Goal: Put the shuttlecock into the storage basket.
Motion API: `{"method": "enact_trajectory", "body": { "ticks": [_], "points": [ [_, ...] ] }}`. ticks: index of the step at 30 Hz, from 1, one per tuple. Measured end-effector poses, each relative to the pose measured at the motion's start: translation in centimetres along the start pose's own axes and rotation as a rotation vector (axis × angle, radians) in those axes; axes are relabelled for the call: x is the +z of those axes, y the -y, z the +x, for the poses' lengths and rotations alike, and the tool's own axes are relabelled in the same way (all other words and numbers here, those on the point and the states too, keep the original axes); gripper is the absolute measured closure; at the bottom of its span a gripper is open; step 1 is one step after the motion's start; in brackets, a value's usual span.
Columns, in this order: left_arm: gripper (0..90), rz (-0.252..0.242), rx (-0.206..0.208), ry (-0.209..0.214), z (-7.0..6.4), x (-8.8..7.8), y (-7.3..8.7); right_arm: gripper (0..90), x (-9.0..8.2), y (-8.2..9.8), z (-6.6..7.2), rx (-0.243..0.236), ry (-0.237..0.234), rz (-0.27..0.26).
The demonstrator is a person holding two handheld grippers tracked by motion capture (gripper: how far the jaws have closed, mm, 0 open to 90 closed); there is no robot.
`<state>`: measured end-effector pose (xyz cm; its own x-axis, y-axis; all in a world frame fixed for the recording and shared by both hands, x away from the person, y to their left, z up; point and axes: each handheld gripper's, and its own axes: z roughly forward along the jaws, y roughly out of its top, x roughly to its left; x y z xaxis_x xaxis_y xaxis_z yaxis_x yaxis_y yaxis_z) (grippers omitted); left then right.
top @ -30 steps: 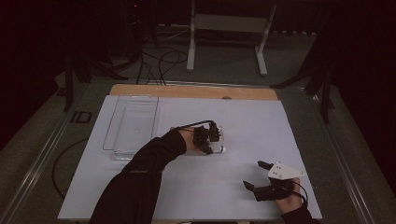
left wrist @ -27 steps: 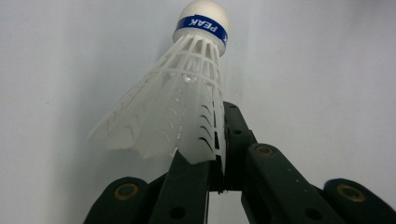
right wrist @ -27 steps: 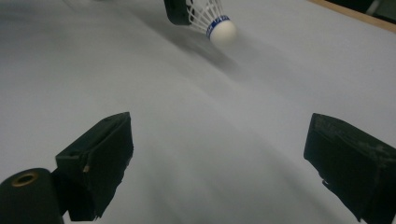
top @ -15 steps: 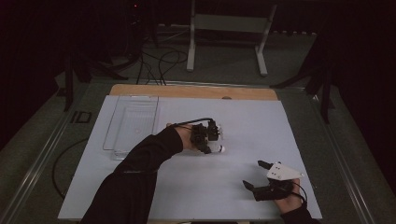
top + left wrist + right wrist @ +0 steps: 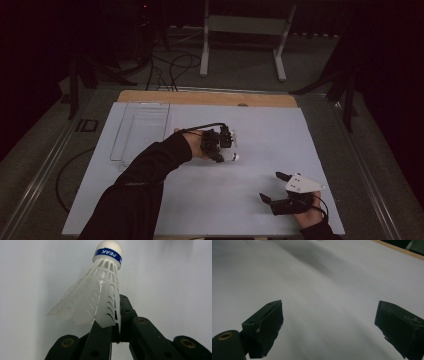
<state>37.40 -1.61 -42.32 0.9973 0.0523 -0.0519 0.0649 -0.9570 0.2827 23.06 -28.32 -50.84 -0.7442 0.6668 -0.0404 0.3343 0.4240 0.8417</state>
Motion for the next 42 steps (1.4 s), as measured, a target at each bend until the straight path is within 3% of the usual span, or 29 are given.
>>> {"method": "enact_trajectory", "body": {
  "ticks": [25,42],
  "points": [
    [90.0,-0.028,0.019,-0.003,-0.7,-3.5,2.0,8.0,0.1,-0.1,0.0,0.003,0.000,-0.002],
    [90.0,-0.023,-0.005,-0.012,-0.7,-5.2,4.5,8.0,0.0,-0.1,0.0,0.006,0.004,-0.010]
  ]
}}
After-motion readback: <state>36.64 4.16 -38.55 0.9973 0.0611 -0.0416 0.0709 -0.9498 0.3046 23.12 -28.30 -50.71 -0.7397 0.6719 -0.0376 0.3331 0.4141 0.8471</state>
